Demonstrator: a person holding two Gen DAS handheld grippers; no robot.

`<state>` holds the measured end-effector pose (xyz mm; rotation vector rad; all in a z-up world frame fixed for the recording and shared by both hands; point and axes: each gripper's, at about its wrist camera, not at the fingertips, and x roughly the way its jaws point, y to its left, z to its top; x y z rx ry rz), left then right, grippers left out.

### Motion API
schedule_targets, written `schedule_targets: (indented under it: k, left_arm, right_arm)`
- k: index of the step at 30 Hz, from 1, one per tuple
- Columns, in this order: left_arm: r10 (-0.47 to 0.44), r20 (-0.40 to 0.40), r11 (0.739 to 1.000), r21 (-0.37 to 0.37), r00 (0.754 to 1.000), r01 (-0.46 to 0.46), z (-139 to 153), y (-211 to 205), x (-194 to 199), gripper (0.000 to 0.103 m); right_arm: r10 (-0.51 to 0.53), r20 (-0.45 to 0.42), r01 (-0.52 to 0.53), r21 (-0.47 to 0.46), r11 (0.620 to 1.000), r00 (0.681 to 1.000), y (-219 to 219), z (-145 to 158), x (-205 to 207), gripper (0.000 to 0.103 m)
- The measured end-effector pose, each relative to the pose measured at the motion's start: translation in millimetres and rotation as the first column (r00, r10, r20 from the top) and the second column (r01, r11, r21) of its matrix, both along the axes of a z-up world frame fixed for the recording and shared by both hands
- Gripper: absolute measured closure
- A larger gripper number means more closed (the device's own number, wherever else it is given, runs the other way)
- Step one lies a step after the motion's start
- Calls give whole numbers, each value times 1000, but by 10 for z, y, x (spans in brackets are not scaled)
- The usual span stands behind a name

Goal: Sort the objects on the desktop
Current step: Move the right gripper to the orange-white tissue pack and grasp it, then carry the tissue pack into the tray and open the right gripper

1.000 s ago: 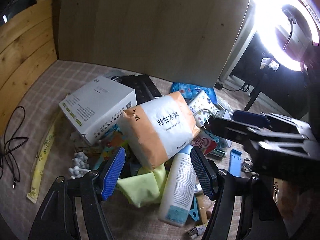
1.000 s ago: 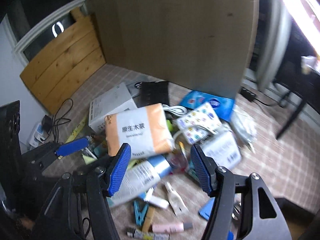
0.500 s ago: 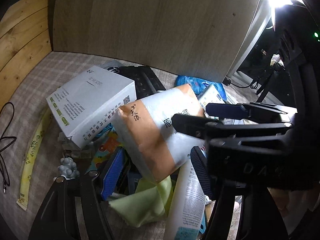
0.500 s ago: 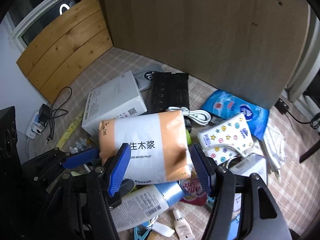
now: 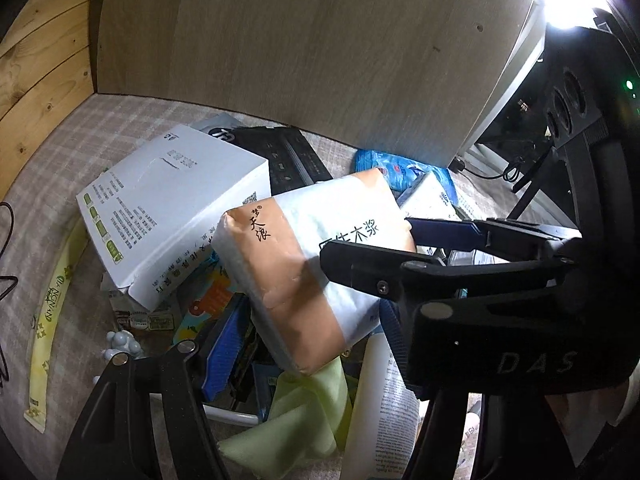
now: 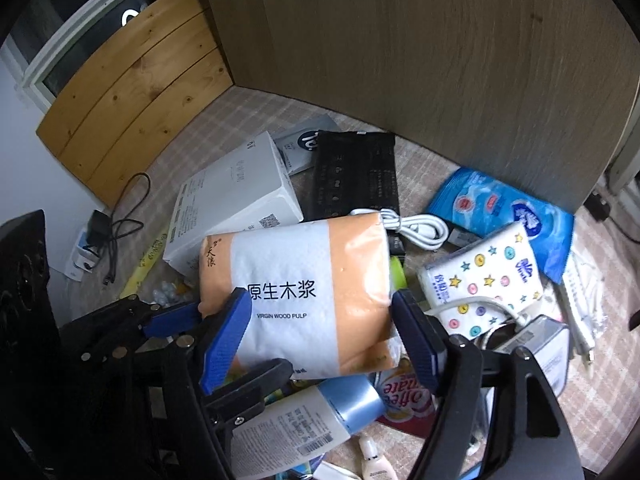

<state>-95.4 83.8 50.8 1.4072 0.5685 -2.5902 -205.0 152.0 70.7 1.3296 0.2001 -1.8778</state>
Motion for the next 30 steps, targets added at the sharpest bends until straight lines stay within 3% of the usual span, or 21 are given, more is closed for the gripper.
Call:
schedule_targets:
  k: [15,25,30]
  left_arm:
    - [-48,-80,998,-44,996,44,459,192,115,39]
    - [-194,-114,980,-69,974,187,742,838,157,39]
    - [-317,-119,948,-79,941,309,796,1360,146,38]
  right_arm:
    - [-78,-48,74,-87,993,996,312,423,260,32]
    - [-213,-113,203,-96,974,970,1007,773,515,32]
    - [-312,-128,300,-102,948,941,1553,843,660,32]
